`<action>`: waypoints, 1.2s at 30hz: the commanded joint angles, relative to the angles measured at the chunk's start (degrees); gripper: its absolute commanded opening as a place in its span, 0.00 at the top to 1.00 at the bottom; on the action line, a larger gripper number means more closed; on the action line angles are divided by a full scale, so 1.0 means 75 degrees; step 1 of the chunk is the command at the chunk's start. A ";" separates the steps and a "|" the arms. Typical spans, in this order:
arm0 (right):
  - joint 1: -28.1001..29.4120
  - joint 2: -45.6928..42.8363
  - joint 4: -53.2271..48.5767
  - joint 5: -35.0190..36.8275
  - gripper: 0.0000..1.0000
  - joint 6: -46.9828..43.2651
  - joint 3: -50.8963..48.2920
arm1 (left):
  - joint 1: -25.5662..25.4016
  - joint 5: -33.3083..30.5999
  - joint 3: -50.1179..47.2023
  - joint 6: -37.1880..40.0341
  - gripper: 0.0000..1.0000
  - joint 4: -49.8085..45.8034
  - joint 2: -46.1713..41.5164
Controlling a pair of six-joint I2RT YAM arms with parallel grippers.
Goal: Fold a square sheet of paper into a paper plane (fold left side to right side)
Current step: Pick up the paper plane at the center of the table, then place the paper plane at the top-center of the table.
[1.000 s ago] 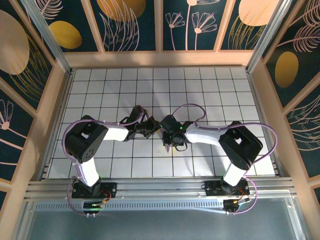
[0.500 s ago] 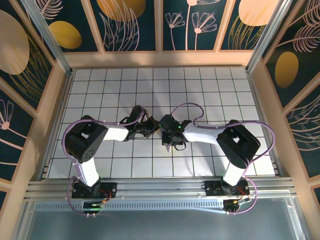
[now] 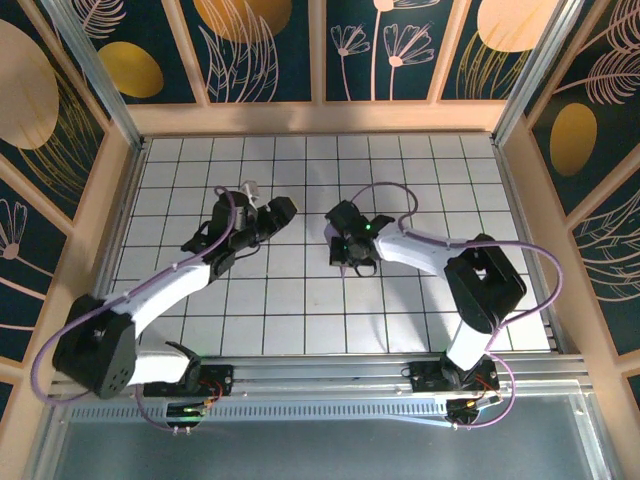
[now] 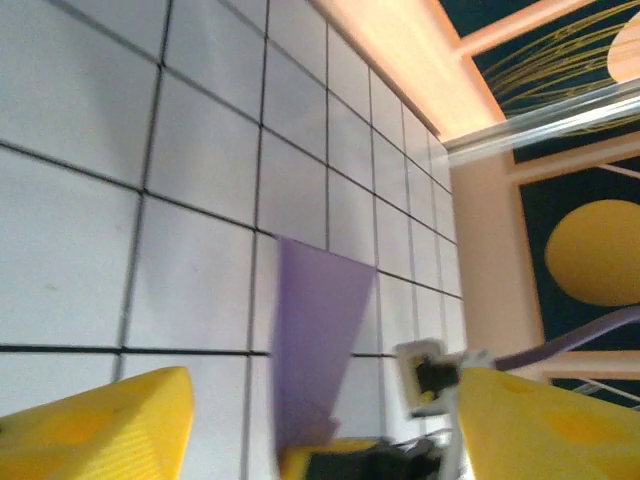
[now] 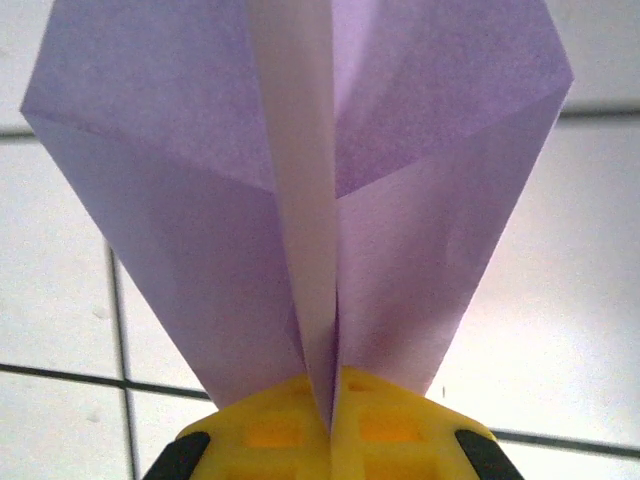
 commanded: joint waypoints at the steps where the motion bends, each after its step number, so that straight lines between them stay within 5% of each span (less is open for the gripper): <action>1: -0.0402 0.0288 -0.0711 0.0097 1.00 -0.0681 0.0899 | -0.0001 -0.1498 0.0125 0.1049 0.23 -0.1611 -0.0692; 8: -0.1099 0.1802 -0.1732 0.0202 1.00 -0.1330 0.3112 | -0.0001 -0.2956 -0.0348 0.1434 0.07 -0.2412 -0.2050; 18: -0.1418 0.3933 -0.2633 -0.0019 1.00 -0.1676 0.5429 | -0.0001 -0.3676 -0.0732 0.1697 0.03 -0.3047 -0.2909; 36: -0.1433 0.4735 -0.2494 -0.0047 1.00 -0.1514 0.5773 | -0.0001 -0.3450 -0.0867 0.1629 0.02 -0.3014 -0.2733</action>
